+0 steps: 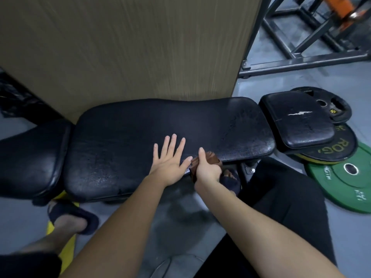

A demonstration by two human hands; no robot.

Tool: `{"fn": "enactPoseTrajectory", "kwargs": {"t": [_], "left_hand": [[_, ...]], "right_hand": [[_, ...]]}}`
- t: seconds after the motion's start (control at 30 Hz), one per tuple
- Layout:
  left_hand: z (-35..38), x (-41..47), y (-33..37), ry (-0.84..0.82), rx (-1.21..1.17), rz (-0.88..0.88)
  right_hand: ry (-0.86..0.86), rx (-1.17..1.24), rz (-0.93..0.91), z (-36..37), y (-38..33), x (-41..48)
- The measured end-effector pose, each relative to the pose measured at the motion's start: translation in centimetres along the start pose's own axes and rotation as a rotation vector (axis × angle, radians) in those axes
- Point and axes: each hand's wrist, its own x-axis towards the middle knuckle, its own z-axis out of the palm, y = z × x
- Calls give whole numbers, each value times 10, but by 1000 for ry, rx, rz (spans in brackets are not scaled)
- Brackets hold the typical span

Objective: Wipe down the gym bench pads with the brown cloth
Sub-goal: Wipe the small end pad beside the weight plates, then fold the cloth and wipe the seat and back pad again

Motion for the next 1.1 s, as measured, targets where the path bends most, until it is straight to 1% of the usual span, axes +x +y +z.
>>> {"fn": "enactPoseTrajectory", "kwargs": {"t": [0.1,0.17,0.23,0.3,0.43,0.5,0.6,0.73,0.83,0.97,1.1], "left_hand": [[0,-2,-2,29,-54,22],[-2,-6,-11,49,-70,48],[-2,-14,-29,71,-32,55],[1,-28,-55,98,-20,5],[4,-63,-110,174,-49,-121],[5,-74,-124,183,-65,-168],[9,-79,-124,210,-45,-218],[7,-75,-125,156,-52,-217],[6,-74,-127,140,-61,-214],[8,-74,-128,158,-77,-199],[11,-74,-129,204,-73,-199]], "right_hand": [[25,147,44,-5,-17,6],[-2,237,74,-10,-30,15],[-7,323,54,-15,-38,21],[25,357,14,-17,-40,23],[47,308,-89,-11,-28,3],[23,203,-129,-2,-12,-10],[-84,87,-121,11,13,-36],[-102,39,-87,22,35,-54],[-120,85,-76,23,28,-51],[-29,101,-183,12,17,-39],[-22,64,-201,10,23,-39]]}}
